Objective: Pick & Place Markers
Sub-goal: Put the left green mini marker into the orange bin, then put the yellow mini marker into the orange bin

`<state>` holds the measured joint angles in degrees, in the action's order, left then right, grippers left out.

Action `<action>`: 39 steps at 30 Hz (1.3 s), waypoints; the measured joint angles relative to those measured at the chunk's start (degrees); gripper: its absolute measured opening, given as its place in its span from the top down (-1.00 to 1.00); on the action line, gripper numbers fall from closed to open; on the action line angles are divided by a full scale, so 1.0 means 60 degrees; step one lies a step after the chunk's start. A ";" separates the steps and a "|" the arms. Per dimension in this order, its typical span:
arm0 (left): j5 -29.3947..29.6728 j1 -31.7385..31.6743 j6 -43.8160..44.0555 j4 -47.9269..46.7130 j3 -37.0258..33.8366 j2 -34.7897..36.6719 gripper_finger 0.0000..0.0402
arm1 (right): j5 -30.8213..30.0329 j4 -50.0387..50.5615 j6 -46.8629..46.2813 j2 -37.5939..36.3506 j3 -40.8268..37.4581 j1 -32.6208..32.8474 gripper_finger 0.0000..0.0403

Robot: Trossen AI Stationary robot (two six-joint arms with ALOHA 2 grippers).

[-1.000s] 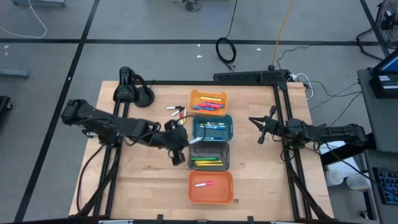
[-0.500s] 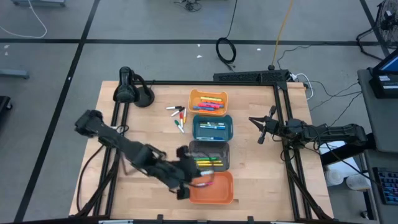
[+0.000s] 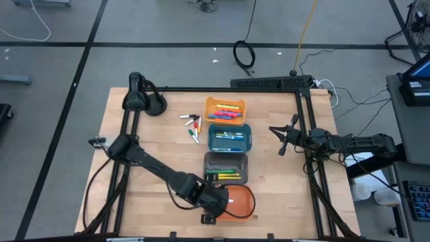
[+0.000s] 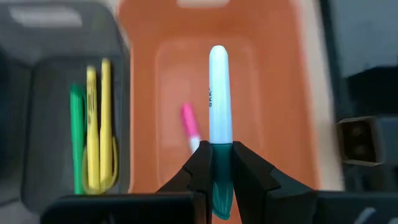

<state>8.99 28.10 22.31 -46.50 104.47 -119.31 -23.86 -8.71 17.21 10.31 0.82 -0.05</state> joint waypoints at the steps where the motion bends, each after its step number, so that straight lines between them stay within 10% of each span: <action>1: -0.0007 -0.0035 0.0047 -0.0047 0.0000 -0.0133 0.80 | -0.0001 0.0000 0.0001 0.0000 -0.0003 -0.0002 0.95; 18: -0.0010 -0.0117 0.0311 0.0030 -0.0106 -0.0677 0.80 | 0.0000 0.0007 0.0004 0.0025 0.0000 0.0000 0.95; 39: 0.0368 -0.0162 0.0296 -0.0854 0.0049 0.0215 0.24 | -0.0001 0.0000 0.0002 0.0029 -0.0001 -0.0001 0.95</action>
<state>11.20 27.12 24.08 -51.63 104.76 -118.02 -23.86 -8.71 17.22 10.48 0.81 -0.06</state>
